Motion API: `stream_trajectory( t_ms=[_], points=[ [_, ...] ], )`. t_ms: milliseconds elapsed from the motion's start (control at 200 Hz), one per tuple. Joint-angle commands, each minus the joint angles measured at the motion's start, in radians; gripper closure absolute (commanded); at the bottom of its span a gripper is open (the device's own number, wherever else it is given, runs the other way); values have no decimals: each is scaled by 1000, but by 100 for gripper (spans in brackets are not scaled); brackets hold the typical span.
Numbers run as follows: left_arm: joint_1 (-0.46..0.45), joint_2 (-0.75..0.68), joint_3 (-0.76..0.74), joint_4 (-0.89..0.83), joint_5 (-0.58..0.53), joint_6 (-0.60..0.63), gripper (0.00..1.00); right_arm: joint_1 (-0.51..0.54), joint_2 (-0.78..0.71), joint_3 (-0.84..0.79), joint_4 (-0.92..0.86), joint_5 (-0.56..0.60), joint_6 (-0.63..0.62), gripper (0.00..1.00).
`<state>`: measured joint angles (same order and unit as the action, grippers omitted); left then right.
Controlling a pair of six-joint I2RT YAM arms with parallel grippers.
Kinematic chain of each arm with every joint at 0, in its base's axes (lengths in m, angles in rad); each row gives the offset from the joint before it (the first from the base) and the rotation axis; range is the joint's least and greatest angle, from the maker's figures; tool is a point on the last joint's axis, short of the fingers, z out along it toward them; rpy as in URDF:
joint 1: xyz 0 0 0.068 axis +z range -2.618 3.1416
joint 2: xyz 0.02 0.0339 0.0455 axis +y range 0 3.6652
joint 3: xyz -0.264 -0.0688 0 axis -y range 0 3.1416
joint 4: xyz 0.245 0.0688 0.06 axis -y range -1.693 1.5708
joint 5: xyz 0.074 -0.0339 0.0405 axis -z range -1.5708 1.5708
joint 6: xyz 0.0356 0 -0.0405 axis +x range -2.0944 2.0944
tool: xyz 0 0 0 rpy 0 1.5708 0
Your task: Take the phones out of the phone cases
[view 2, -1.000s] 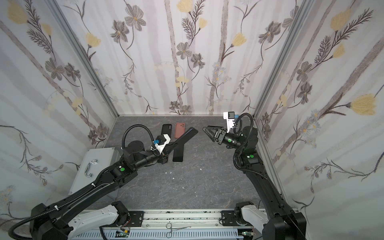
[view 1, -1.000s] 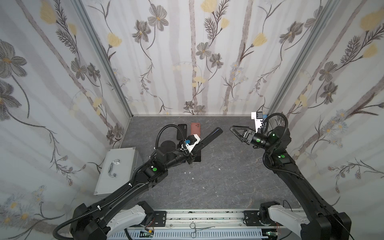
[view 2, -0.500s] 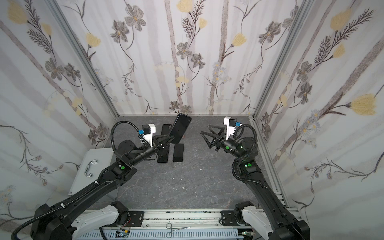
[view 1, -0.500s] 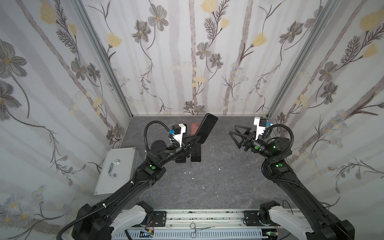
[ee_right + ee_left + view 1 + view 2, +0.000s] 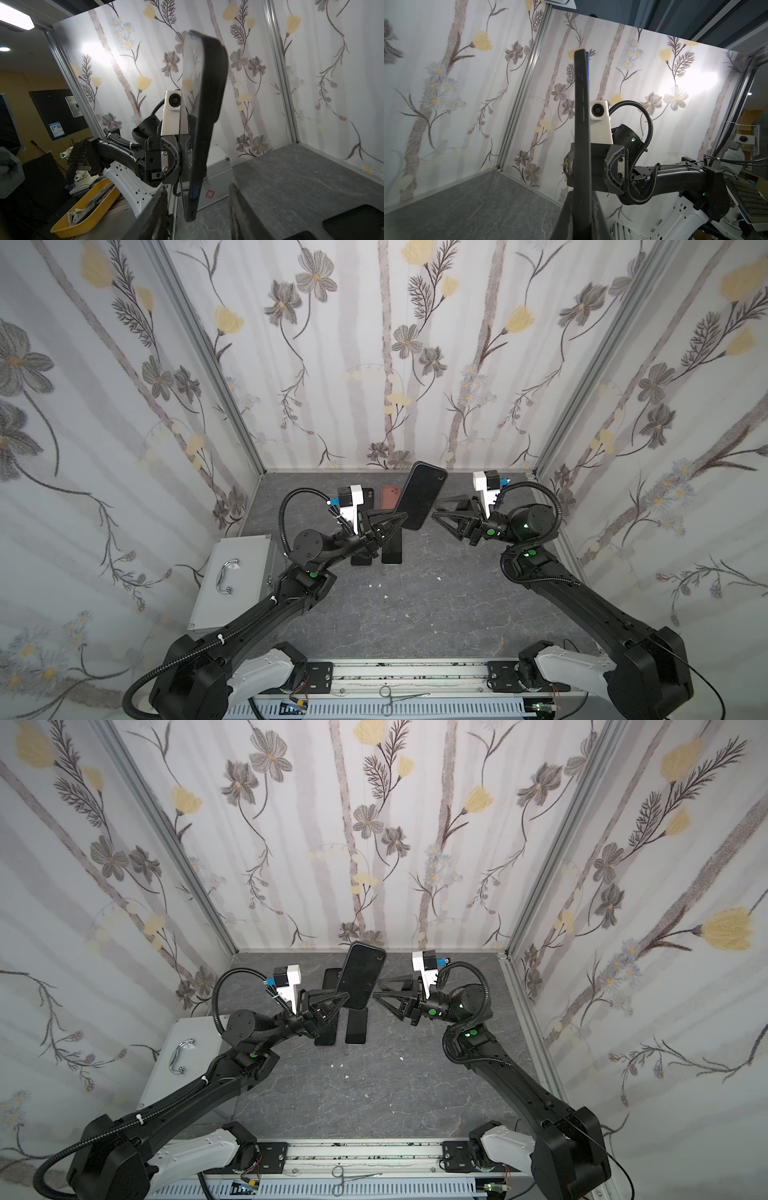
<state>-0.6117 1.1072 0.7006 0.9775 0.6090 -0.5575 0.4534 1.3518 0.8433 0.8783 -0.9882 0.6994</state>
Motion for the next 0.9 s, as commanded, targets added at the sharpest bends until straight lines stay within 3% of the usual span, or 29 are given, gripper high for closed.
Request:
stream_trajectory(
  t_ms=[0, 140, 415, 894],
  points=[
    [1, 6, 16, 105, 26, -29, 100, 17, 26, 23, 30, -69, 3, 57],
    [1, 21, 28, 111, 30, -36, 100, 44, 38, 26, -27, -73, -69, 65],
    [-1, 37, 30, 121, 38, -39, 100, 62, 61, 37, 0, -96, -68, 81],
    [-1, 71, 28, 121, 104, -46, 100, 73, 45, 51, -86, -115, -126, 94]
  ],
)
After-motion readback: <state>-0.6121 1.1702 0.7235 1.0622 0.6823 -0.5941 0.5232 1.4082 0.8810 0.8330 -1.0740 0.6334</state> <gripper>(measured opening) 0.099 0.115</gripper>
